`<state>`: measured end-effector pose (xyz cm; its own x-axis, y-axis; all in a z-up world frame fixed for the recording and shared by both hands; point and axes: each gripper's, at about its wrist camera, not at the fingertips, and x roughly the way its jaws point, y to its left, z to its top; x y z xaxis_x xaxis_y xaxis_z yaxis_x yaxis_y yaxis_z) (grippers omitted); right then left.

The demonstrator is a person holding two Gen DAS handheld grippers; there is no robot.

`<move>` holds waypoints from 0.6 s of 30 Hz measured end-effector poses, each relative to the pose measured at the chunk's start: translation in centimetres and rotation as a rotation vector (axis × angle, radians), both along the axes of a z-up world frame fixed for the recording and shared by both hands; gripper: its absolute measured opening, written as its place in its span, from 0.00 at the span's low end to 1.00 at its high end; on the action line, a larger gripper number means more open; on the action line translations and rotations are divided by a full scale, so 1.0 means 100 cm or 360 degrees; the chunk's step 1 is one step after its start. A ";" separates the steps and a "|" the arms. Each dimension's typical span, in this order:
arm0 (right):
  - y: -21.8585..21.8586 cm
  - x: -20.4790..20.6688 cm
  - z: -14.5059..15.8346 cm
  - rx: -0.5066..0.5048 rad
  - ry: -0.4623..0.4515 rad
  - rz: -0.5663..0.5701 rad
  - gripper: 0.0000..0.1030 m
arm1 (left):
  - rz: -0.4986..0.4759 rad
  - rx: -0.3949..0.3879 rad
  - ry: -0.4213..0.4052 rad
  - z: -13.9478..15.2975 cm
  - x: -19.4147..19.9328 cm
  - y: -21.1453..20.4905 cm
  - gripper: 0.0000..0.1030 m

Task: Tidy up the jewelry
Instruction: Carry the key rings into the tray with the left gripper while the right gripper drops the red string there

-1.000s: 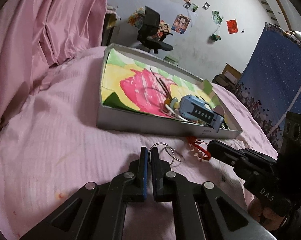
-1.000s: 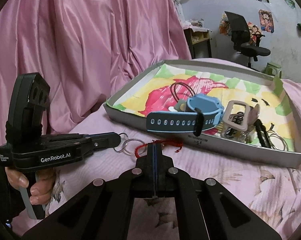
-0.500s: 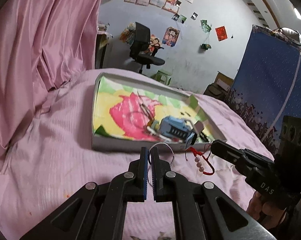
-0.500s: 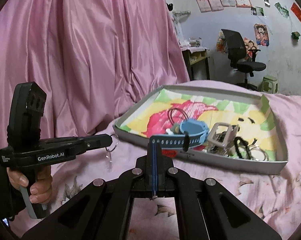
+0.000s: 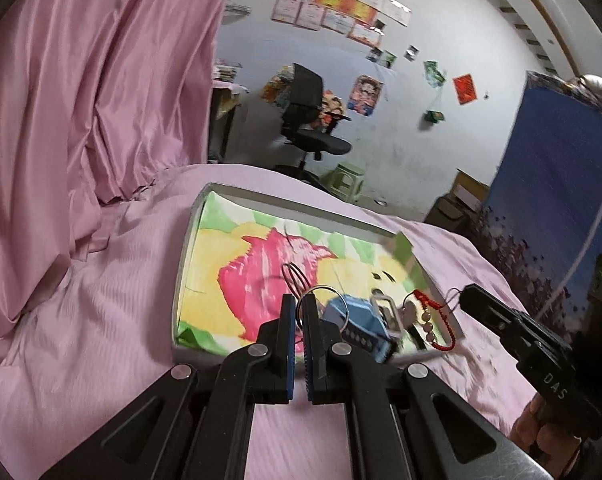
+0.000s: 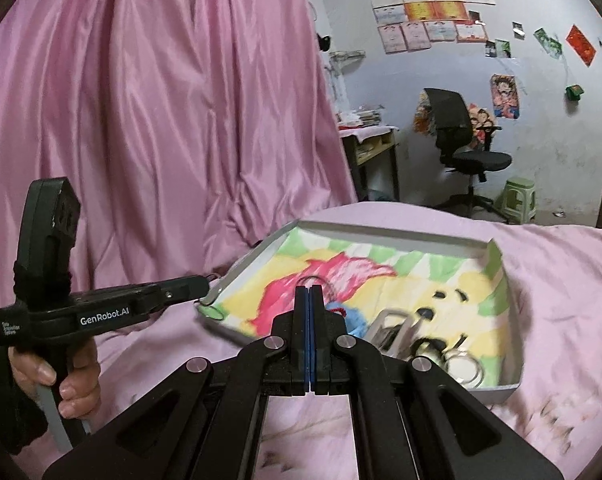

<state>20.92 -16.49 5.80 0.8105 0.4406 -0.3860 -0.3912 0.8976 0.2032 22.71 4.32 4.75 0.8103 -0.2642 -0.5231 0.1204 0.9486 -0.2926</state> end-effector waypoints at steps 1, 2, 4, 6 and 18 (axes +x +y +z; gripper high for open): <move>0.000 0.002 0.000 0.0004 0.0004 -0.0013 0.01 | 0.0015 -0.0003 0.0003 -0.002 0.004 0.000 0.04; -0.002 0.008 -0.001 0.0009 0.0010 -0.0031 0.01 | 0.0031 0.0000 0.0004 -0.004 0.007 -0.001 0.04; -0.003 0.016 -0.004 0.0009 0.0022 -0.0056 0.01 | 0.0051 0.0020 0.0005 -0.008 0.012 -0.005 0.04; -0.004 0.024 -0.010 0.0008 0.0050 -0.0074 0.01 | 0.0058 0.0044 0.0016 -0.014 0.016 -0.009 0.04; -0.005 0.036 -0.049 0.0044 0.0210 -0.0074 0.01 | 0.0007 0.0089 0.0184 -0.040 0.032 -0.020 0.04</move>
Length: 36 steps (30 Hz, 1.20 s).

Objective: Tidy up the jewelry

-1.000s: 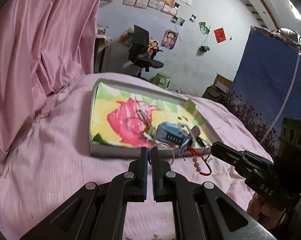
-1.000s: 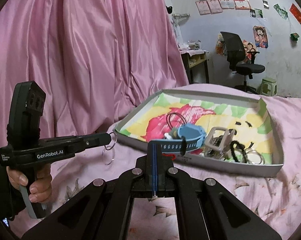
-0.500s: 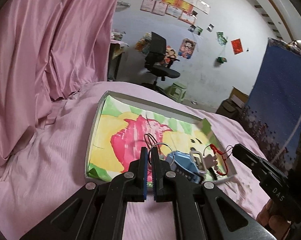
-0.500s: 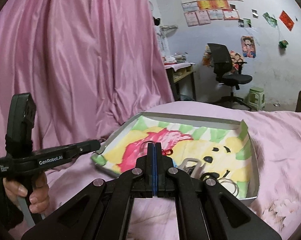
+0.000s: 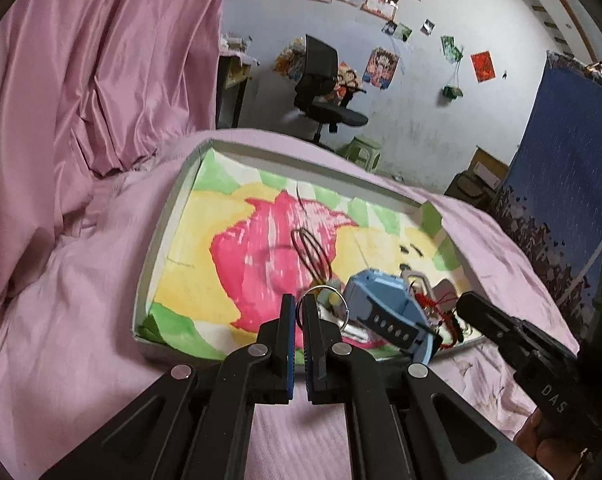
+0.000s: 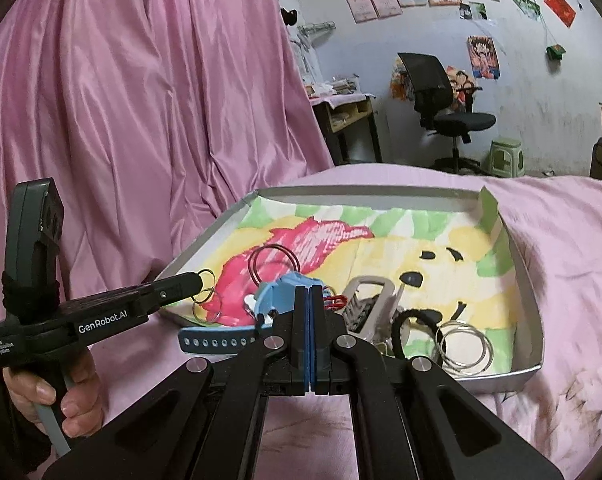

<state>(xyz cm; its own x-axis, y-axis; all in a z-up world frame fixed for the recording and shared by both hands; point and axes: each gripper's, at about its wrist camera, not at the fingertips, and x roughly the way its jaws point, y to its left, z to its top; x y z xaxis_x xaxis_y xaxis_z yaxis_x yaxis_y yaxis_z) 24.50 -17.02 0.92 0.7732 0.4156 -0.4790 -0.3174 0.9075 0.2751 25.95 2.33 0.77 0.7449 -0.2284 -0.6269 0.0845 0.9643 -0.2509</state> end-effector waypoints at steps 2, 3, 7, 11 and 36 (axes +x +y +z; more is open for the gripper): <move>-0.001 0.001 -0.002 0.0002 0.0012 -0.0002 0.01 | -0.0010 0.0018 0.0040 -0.004 0.002 -0.002 0.04; -0.001 0.001 -0.004 0.0004 0.0019 -0.0003 0.01 | -0.0013 0.0024 0.0050 -0.005 0.003 -0.003 0.04; -0.002 0.001 -0.006 0.0007 0.0045 -0.0004 0.01 | -0.0020 0.0040 0.0059 -0.005 0.002 -0.005 0.04; -0.002 0.004 -0.011 0.0002 0.0092 -0.0006 0.01 | -0.0019 0.0047 0.0060 -0.005 0.002 -0.005 0.04; -0.015 -0.011 -0.001 -0.0025 0.0055 -0.0136 0.34 | 0.0029 -0.0019 -0.0091 0.009 -0.024 0.004 0.48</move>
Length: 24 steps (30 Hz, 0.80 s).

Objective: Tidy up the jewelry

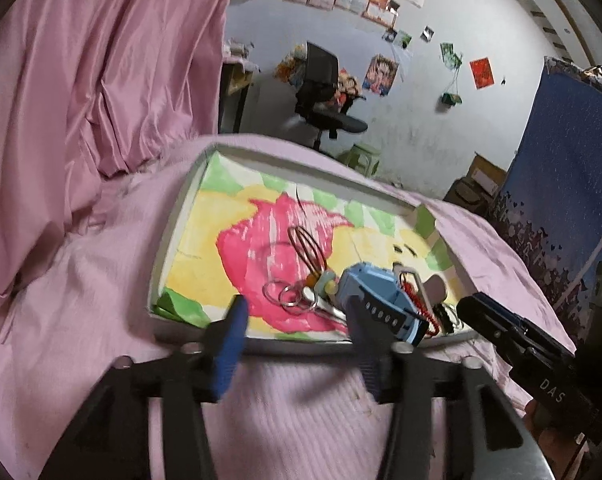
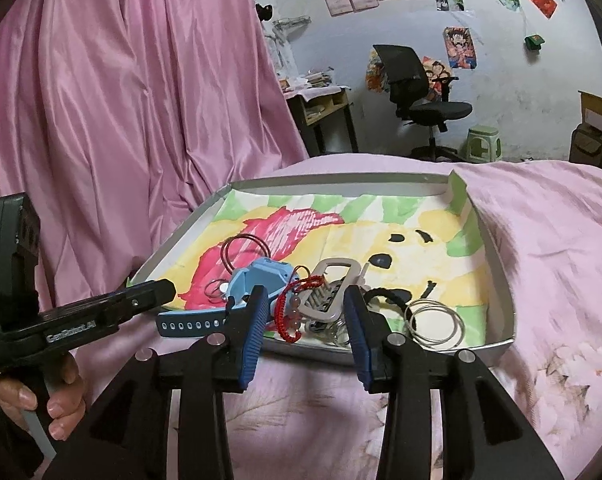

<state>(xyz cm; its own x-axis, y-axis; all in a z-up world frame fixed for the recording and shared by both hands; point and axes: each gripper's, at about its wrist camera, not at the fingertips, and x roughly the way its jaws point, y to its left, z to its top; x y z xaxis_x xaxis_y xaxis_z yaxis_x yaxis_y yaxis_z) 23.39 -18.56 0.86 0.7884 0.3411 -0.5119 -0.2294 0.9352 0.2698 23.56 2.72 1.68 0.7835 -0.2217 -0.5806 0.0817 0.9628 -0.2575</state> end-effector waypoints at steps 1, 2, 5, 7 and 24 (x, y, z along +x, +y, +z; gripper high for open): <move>-0.001 -0.001 0.001 0.0000 -0.0006 -0.0006 0.34 | 0.0001 0.0006 -0.0009 0.002 -0.002 0.000 0.48; -0.002 -0.002 0.002 0.0004 -0.0011 -0.0009 0.34 | 0.0004 0.0017 -0.0018 0.003 -0.003 -0.001 0.48; -0.005 -0.007 0.005 0.0013 -0.0033 -0.0027 0.35 | 0.0020 0.0028 -0.0055 0.007 -0.009 -0.002 0.58; -0.007 -0.010 0.006 0.0012 -0.0050 -0.0041 0.45 | 0.0043 0.0036 -0.0089 0.010 -0.014 -0.001 0.64; -0.019 -0.060 0.035 -0.0027 -0.0300 -0.0157 0.89 | 0.0185 0.0152 -0.0396 0.035 -0.069 -0.002 0.96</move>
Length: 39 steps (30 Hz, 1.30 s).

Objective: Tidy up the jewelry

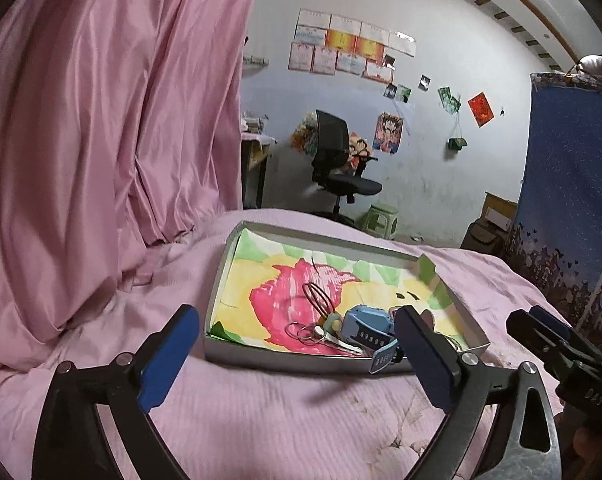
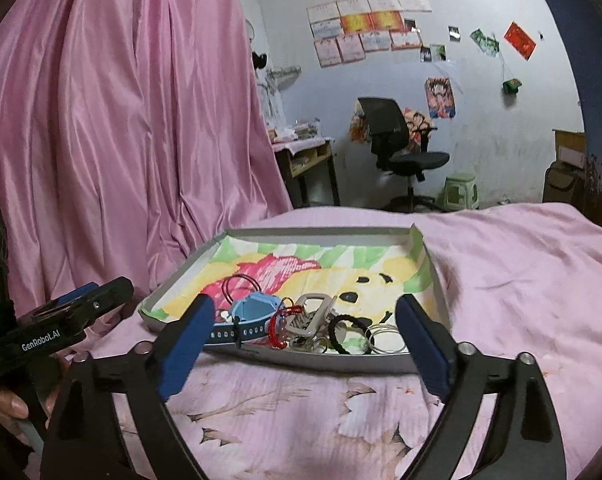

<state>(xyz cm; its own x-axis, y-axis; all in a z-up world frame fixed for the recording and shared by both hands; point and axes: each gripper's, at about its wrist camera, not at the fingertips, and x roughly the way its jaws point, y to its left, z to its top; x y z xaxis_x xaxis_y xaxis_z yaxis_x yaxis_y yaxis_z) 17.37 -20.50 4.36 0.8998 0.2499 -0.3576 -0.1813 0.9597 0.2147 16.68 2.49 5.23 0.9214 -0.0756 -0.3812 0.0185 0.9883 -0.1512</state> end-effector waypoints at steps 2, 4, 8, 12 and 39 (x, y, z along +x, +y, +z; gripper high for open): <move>-0.002 -0.006 0.003 0.0008 -0.0028 -0.0001 0.93 | 0.0007 -0.0005 -0.0034 0.001 -0.007 -0.001 0.97; -0.003 -0.012 0.005 0.0008 -0.0053 -0.0004 0.95 | 0.0010 -0.0007 -0.0057 0.002 -0.014 -0.002 0.98; -0.005 -0.023 0.007 0.0004 -0.0087 0.0002 0.96 | 0.0011 -0.0039 -0.0075 0.001 -0.026 -0.002 0.99; -0.006 -0.037 0.009 -0.0010 -0.0114 -0.0008 0.97 | 0.0001 -0.0006 -0.0098 0.002 -0.041 -0.006 1.00; -0.016 -0.126 0.009 -0.0049 -0.0207 -0.0096 0.98 | 0.0034 0.0147 -0.0212 0.006 -0.138 -0.027 1.00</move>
<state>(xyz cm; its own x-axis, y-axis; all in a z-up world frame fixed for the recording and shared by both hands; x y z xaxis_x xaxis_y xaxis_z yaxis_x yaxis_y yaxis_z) 4.75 -22.11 5.24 0.9520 0.1849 -0.2438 -0.1476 0.9754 0.1634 2.91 -0.23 5.87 0.9654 -0.0254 -0.2597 0.0109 0.9983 -0.0571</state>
